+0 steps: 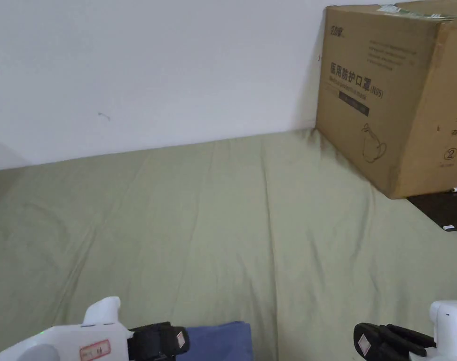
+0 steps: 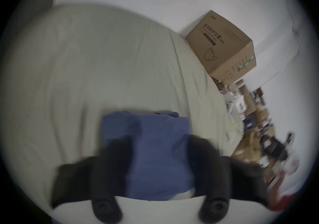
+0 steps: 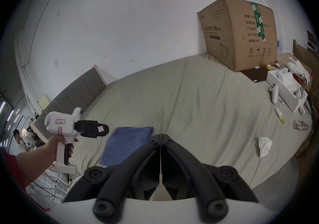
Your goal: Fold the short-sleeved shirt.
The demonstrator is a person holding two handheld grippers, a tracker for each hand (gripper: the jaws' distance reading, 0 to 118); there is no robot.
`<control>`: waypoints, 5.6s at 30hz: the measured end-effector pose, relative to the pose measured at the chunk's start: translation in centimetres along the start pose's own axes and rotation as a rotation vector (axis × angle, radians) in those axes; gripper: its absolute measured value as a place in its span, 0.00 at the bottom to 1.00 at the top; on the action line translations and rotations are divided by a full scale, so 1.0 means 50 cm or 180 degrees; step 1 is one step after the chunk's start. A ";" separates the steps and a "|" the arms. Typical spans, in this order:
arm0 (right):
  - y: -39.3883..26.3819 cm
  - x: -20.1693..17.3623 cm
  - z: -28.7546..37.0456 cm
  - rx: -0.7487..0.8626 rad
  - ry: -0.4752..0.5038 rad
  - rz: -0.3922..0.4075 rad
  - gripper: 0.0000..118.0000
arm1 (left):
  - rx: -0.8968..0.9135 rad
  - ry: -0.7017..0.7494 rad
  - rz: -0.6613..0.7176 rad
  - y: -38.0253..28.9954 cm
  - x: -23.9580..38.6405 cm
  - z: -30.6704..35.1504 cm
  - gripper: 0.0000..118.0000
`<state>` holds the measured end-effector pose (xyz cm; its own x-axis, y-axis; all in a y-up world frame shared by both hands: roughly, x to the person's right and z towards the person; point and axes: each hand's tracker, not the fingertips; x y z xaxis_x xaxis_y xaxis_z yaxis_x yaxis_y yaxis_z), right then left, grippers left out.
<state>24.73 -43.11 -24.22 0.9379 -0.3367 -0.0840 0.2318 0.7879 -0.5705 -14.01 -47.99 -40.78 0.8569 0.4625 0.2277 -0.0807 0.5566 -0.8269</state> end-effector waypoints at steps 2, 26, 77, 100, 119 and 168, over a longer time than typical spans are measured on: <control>-0.003 -0.002 -0.005 -0.0016 0.0016 0.0003 0.00 | 0.0028 0.0140 -0.0338 -0.019 0.016 0.016 0.08; 0.037 -0.052 0.043 0.0275 0.0305 0.0033 0.00 | 0.0970 -0.0463 -0.0888 -0.115 0.189 0.038 0.01; -0.086 -0.139 -0.497 -0.1938 -0.0007 0.1080 0.00 | 0.0177 -0.1016 0.0852 -0.105 -0.218 0.131 0.02; -0.086 -0.101 -0.363 -0.1229 0.0365 0.0433 0.00 | -0.0617 -0.0867 0.0514 -0.013 -0.307 -0.036 0.18; -0.054 -0.143 -0.247 -0.0887 0.0166 0.0602 0.00 | -0.0367 0.1894 -0.0473 0.138 -0.533 0.324 0.94; -0.027 -0.272 0.144 0.2217 -0.0428 0.1301 1.00 | 0.3414 0.1431 -0.1554 -0.268 0.236 0.417 1.00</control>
<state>13.54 -35.91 -16.44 0.9958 0.0762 -0.0513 -0.0693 0.9896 0.1261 -13.43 -35.58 -16.28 0.9940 -0.1068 0.0222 0.1013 0.9795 0.1741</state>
